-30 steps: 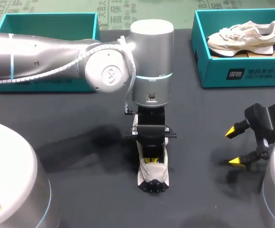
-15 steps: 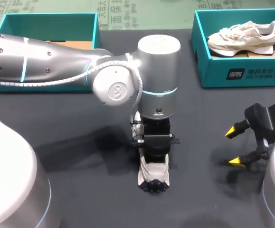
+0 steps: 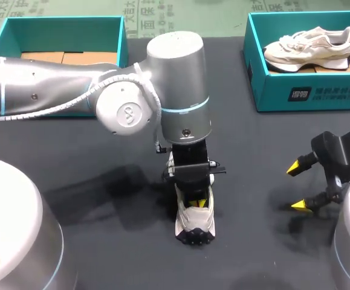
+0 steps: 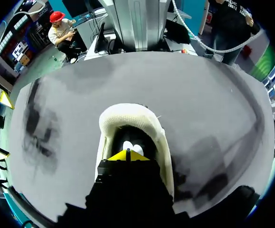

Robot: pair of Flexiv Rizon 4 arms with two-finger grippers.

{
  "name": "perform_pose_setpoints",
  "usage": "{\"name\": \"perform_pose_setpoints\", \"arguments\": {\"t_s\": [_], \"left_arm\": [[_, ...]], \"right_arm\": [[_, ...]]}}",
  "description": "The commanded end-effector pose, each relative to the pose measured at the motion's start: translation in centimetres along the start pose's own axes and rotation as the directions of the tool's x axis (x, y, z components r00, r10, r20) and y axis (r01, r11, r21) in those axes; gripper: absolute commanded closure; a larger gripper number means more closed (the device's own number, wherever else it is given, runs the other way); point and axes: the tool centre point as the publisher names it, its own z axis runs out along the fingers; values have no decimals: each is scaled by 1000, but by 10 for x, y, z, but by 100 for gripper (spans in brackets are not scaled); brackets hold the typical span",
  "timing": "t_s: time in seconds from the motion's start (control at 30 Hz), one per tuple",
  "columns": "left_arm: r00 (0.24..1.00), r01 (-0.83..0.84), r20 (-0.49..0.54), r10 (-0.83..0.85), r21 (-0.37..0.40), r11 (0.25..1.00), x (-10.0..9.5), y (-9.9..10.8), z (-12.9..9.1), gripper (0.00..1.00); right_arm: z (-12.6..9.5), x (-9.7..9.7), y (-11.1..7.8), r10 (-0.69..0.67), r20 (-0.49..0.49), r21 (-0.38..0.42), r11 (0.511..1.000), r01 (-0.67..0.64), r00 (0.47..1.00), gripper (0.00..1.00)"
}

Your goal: Take the shoe out of the shoebox, open the shoe tongue, remove and reinsert the insole, then place the shoe into the shoebox

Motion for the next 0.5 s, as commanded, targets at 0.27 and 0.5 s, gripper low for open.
{"name": "perform_pose_setpoints", "arguments": {"t_s": [0.27,0.5], "left_arm": [[999,12,-51,-14,-48,999,0,3,38,100],[996,76,-41,-79,-73,994,7,24,30,100]], "right_arm": [[0,2,0,1,3,2,1000,-1,1000,0],[0,2,0,1,3,2,1000,-1,1000,0]]}}
